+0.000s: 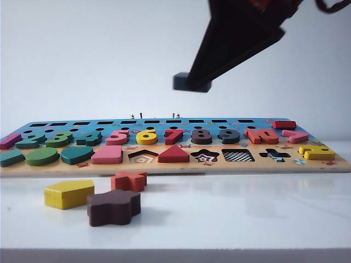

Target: Insert the cube into the slot.

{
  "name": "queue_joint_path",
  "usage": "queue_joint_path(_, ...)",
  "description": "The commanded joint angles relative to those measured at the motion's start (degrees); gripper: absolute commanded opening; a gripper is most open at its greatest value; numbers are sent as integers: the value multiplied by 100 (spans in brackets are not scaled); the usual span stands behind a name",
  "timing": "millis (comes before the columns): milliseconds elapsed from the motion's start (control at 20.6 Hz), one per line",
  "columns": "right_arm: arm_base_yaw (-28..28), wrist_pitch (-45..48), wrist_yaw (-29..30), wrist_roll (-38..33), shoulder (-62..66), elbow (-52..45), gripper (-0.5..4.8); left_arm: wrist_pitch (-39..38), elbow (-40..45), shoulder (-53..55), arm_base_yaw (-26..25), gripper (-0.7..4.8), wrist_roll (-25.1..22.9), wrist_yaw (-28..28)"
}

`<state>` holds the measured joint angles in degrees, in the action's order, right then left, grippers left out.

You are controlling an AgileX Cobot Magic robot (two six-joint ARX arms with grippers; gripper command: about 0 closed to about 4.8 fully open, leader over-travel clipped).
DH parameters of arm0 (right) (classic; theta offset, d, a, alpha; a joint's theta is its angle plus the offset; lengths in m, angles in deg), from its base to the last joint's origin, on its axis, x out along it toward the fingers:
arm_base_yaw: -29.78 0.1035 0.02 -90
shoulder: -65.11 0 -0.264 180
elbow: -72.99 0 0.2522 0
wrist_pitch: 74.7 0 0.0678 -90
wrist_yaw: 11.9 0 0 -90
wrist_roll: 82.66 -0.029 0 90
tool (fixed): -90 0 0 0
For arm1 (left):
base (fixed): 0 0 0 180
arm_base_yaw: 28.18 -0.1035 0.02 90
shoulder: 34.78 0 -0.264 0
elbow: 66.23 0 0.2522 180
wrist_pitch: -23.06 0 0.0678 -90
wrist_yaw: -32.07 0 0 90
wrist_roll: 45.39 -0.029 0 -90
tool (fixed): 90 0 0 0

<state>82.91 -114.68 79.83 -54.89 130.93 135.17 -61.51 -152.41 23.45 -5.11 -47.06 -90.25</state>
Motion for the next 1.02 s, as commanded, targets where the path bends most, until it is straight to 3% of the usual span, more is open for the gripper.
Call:
queue_joint_path(49, 7, -382, -374, 328, -264, 15, 164, 44, -31, -2, 2, 17, -37, -24)
queue_joint_path(291, 0, -879, -1075, 857, -612, 15, 151, 44, -28, -2, 2, 17, -39, -24)
queue_joint_path(631, -378, -857, -981, 1014, -649, 9, 148, 83, -28, -2, 2, 17, -39, -24)
queue_joint_path(874, -903, -850, -341, 1353, -608, 9, 147, 236, -28, -2, 4, 17, -33, -26)
queue_joint_path(1020, -1259, -800, 503, 1456, -448, 4, 145, 649, -31, 0, 4, 17, -31, -24)
